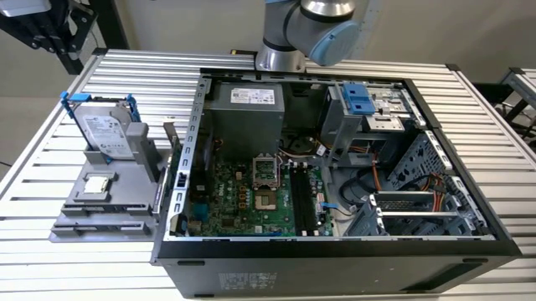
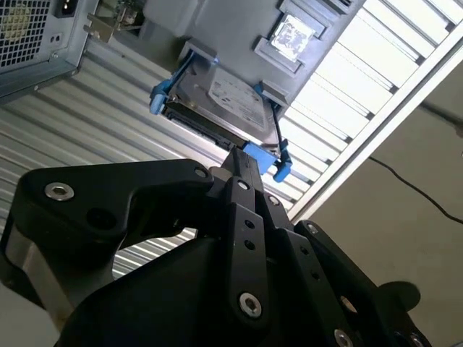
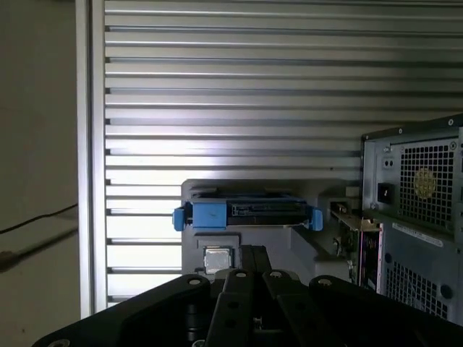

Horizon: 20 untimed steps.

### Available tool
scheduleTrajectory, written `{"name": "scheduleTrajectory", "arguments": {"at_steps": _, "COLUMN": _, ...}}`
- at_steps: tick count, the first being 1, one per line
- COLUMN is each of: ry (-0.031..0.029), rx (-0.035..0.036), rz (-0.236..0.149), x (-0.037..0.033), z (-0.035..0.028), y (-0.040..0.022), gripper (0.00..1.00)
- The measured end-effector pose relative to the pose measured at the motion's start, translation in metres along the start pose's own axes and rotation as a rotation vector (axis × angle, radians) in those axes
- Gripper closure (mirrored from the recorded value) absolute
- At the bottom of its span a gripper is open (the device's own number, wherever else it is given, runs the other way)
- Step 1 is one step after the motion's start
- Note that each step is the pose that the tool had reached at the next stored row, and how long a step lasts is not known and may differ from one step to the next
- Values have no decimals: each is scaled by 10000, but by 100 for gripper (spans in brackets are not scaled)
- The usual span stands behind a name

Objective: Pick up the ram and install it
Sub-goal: 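Reach for the ram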

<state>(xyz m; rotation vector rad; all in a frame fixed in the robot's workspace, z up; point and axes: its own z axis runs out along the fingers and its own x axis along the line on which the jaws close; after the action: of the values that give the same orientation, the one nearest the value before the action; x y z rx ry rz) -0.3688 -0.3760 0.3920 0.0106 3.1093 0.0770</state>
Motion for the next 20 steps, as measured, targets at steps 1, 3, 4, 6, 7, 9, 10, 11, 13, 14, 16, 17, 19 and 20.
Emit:
{"name": "scheduleTrajectory", "arguments": {"at_steps": 1, "ry": 0, "rx": 0, "rz": 0, "x": 0, "z": 0, "y": 0, "gripper": 100}}
{"name": "scheduleTrajectory", "arguments": {"at_steps": 3, "ry": 2, "rx": 1, "rz": 0, "x": 1, "z": -1, "y": -8, "gripper": 100}}
{"name": "scheduleTrajectory", "arguments": {"at_steps": 4, "ry": 2, "rx": 0, "rz": 0, "x": 1, "z": -1, "y": -17, "gripper": 100}}
{"name": "scheduleTrajectory", "arguments": {"at_steps": 6, "ry": 1, "rx": 0, "rz": 0, "x": 0, "z": -2, "y": -45, "gripper": 100}}
{"name": "scheduleTrajectory", "arguments": {"at_steps": 7, "ry": 1, "rx": 0, "rz": 0, "x": 0, "z": -3, "y": -61, "gripper": 100}}
{"name": "scheduleTrajectory", "arguments": {"at_steps": 9, "ry": 0, "rx": 0, "rz": 0, "x": 1, "z": -5, "y": -96, "gripper": 100}}
{"name": "scheduleTrajectory", "arguments": {"at_steps": 10, "ry": 1, "rx": 0, "rz": 0, "x": 3, "z": -6, "y": -113, "gripper": 100}}
{"name": "scheduleTrajectory", "arguments": {"at_steps": 11, "ry": 0, "rx": -1, "rz": 0, "x": 5, "z": -6, "y": -129, "gripper": 100}}
{"name": "scheduleTrajectory", "arguments": {"at_steps": 13, "ry": 0, "rx": 0, "rz": 0, "x": 10, "z": -8, "y": -160, "gripper": 100}}
{"name": "scheduleTrajectory", "arguments": {"at_steps": 14, "ry": 1, "rx": 0, "rz": 0, "x": 13, "z": -9, "y": -175, "gripper": 100}}
{"name": "scheduleTrajectory", "arguments": {"at_steps": 16, "ry": 1, "rx": 0, "rz": 1, "x": 18, "z": -11, "y": -204, "gripper": 100}}
{"name": "scheduleTrajectory", "arguments": {"at_steps": 17, "ry": 1, "rx": 0, "rz": 0, "x": 20, "z": -11, "y": -217, "gripper": 100}}
{"name": "scheduleTrajectory", "arguments": {"at_steps": 19, "ry": 1, "rx": 0, "rz": -1, "x": 22, "z": -12, "y": -243, "gripper": 100}}
{"name": "scheduleTrajectory", "arguments": {"at_steps": 20, "ry": 1, "rx": 0, "rz": 0, "x": 23, "z": -13, "y": -256, "gripper": 100}}
